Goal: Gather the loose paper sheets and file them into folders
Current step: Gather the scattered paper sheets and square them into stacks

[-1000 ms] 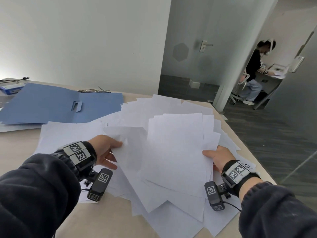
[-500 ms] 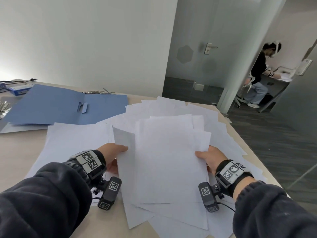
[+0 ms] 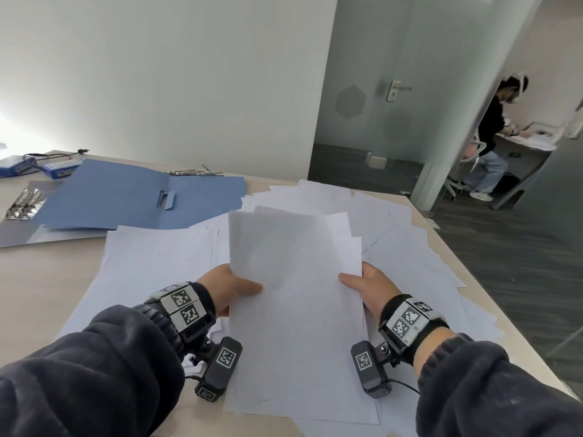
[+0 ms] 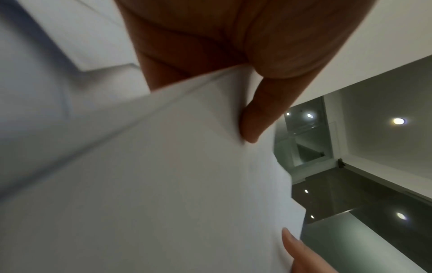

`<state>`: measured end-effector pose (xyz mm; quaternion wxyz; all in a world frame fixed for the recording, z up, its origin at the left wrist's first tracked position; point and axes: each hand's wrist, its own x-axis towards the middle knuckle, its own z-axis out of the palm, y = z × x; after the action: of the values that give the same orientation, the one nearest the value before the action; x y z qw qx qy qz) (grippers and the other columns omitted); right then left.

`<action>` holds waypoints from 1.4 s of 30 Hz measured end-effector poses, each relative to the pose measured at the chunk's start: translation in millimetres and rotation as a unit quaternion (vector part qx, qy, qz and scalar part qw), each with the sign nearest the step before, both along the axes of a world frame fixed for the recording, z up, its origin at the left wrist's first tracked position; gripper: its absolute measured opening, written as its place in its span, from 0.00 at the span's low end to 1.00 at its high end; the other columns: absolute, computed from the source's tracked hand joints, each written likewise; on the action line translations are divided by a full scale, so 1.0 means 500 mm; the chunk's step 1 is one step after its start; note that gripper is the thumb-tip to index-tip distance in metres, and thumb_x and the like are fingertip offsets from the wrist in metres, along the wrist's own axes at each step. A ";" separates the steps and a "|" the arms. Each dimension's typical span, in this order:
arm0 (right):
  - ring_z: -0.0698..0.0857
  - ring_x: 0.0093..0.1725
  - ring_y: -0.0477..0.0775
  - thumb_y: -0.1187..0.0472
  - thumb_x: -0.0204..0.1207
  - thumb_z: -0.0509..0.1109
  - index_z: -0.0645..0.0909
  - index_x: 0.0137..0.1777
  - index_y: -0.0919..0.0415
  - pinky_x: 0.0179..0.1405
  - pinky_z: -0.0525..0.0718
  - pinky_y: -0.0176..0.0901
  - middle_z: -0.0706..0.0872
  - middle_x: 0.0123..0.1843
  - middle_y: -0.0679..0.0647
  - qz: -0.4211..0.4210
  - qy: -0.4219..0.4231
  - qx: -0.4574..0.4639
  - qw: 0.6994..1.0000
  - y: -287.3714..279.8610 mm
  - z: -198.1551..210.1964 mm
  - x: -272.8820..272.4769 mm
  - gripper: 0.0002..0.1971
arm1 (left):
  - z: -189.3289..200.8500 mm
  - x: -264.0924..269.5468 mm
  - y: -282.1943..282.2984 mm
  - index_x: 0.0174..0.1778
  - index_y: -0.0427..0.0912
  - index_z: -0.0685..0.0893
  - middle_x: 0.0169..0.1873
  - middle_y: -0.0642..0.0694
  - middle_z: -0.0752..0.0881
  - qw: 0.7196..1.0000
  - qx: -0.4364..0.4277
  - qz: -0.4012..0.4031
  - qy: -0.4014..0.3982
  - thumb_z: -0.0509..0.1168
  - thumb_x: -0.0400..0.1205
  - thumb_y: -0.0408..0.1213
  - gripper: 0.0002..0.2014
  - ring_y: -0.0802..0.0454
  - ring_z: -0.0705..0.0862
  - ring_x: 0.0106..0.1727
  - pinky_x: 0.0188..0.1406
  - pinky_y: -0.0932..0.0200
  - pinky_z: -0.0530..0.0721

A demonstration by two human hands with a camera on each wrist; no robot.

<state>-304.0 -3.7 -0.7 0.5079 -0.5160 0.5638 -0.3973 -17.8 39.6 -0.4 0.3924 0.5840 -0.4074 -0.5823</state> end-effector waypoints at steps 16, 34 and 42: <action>0.92 0.55 0.57 0.64 0.80 0.75 0.88 0.55 0.56 0.56 0.89 0.54 0.94 0.54 0.54 -0.044 -0.122 -0.195 0.972 0.020 0.142 0.022 0.07 | 0.216 -0.005 -0.009 0.58 0.32 0.87 0.53 0.38 0.92 0.942 -0.303 0.079 0.120 0.75 0.74 0.28 0.16 0.41 0.91 0.51 0.51 0.50 0.88; 0.92 0.57 0.54 0.55 0.69 0.84 0.89 0.57 0.56 0.68 0.84 0.60 0.94 0.55 0.52 0.035 -0.063 -0.124 0.990 0.077 0.074 0.055 0.17 | 0.075 -0.012 0.020 0.65 0.43 0.85 0.55 0.46 0.92 0.968 -0.247 0.032 0.036 0.79 0.68 0.38 0.27 0.46 0.90 0.57 0.58 0.49 0.85; 0.93 0.50 0.53 0.58 0.76 0.79 0.91 0.50 0.58 0.60 0.89 0.58 0.95 0.48 0.51 0.006 -0.037 -0.125 0.991 0.066 0.083 0.103 0.06 | 0.065 0.015 0.029 0.50 0.51 0.86 0.42 0.54 0.92 0.976 -0.198 0.044 -0.079 0.64 0.65 0.39 0.18 0.52 0.90 0.47 0.49 0.57 0.86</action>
<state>-252.4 29.2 40.6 0.4623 -0.5641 0.4876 -0.4800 -10.1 54.1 32.1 0.4924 0.5561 -0.5178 -0.4245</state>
